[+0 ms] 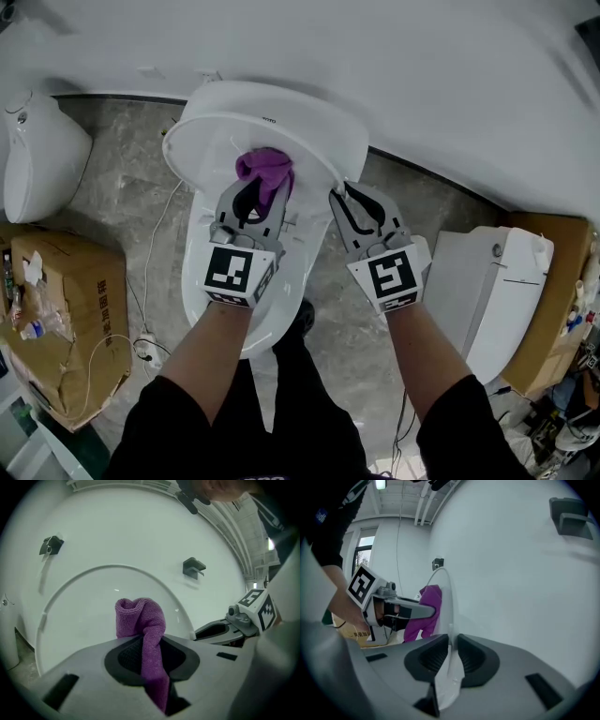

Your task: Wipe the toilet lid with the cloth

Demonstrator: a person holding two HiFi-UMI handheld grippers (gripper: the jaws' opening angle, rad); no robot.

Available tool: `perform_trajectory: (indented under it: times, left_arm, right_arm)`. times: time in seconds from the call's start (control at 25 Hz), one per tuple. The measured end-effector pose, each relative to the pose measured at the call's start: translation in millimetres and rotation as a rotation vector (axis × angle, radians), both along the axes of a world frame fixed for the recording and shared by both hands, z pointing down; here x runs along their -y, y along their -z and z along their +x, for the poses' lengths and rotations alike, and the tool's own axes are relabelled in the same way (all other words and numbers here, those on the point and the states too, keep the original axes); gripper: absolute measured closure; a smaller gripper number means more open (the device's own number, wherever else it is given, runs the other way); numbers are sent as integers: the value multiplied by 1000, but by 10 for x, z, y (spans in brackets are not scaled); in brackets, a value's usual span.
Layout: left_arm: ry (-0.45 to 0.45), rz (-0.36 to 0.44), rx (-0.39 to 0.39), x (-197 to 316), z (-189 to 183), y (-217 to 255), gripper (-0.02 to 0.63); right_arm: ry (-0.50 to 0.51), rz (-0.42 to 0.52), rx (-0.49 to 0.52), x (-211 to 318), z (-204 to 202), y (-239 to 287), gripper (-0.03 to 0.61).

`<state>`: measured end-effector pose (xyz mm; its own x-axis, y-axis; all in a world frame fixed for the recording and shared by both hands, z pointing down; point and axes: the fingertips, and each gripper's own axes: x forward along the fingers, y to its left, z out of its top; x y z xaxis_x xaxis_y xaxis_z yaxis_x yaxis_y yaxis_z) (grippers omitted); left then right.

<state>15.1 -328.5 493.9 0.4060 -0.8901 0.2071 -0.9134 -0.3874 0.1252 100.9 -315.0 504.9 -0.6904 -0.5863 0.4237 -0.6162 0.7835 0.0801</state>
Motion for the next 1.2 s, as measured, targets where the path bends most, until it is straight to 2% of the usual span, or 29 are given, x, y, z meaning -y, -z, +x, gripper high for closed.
perform_trajectory:
  times: [0.28, 0.48, 0.6, 0.72, 0.96, 1.2]
  left_arm:
    - [-141, 30, 2, -102, 537, -24, 548]
    - [-263, 38, -1, -149, 736, -67, 548]
    - [-330, 44, -18, -167, 694, -83, 548]
    - [-339, 20, -28, -152, 459, -148, 548]
    - [-246, -45, -37, -51, -483, -386, 548]
    - [-220, -58, 25, -27, -1226, -467, 548]
  right_arm:
    - [7, 4, 22, -5, 28, -29, 505]
    - [-33, -4, -1, -2, 85, -72, 505]
    - [-68, -4, -4, -1, 74, -74, 505]
    - [-96, 8, 8, 12, 56, -39, 505]
    - [-164, 12, -9, 38, 93, -48, 505]
    - [-260, 4, -20, 41, 121, -60, 505]
